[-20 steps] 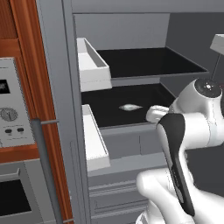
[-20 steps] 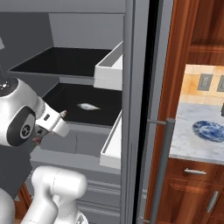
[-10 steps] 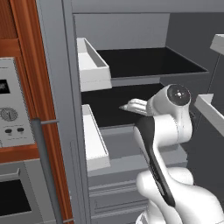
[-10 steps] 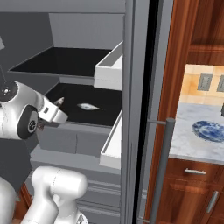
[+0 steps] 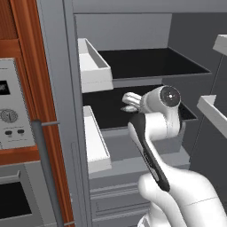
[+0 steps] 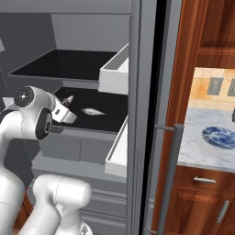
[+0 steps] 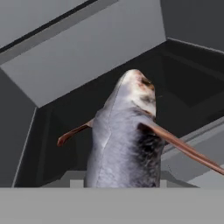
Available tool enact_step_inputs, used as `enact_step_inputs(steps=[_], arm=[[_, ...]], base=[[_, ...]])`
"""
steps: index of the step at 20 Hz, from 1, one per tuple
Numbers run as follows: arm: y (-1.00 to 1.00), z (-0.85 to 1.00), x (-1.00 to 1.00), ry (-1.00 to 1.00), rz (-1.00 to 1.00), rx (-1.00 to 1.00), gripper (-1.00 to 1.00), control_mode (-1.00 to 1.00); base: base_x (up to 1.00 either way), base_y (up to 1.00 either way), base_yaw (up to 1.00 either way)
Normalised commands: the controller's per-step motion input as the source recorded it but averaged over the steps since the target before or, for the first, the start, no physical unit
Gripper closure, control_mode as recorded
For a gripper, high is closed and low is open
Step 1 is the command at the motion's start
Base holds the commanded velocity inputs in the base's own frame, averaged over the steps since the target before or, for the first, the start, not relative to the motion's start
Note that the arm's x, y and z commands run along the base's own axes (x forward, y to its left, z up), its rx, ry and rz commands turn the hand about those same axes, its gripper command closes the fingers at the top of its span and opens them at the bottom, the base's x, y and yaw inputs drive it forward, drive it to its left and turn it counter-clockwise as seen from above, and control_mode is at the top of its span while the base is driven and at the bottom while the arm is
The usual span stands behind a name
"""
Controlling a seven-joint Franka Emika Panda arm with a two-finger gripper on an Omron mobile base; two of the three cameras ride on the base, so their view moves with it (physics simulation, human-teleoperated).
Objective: Place the fish on the counter behind the older fish on the same shelf of the fridge to maintain FIFO order. Close the fridge door when finished.
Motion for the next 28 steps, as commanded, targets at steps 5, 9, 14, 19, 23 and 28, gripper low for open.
enact_step_inputs(steps=[5, 9, 14, 19, 23, 28], arm=[[0.58, -0.1, 0.37, -0.08, -0.15, 0.05, 1.0, -1.0], [0.34, -0.01, 0.62, 0.0, -0.07, 0.01, 1.0, -1.0], [0.17, -0.02, 0.66, 0.0, -0.01, 0.01, 1.0, -1.0], [0.06, -0.2, 0.73, 0.01, 0.06, 0.0, 1.0, -1.0], [0.04, -0.36, 0.72, 0.0, 0.12, 0.0, 1.0, -1.0], [0.24, -0.18, 0.58, 0.0, 0.1, -0.06, 1.0, -1.0]], base=[[0.0, 0.0, 0.0], [0.0, 0.0, 0.0], [0.0, 0.0, 0.0], [0.0, 0.0, 0.0], [0.0, 0.0, 0.0], [0.0, 0.0, 0.0]])
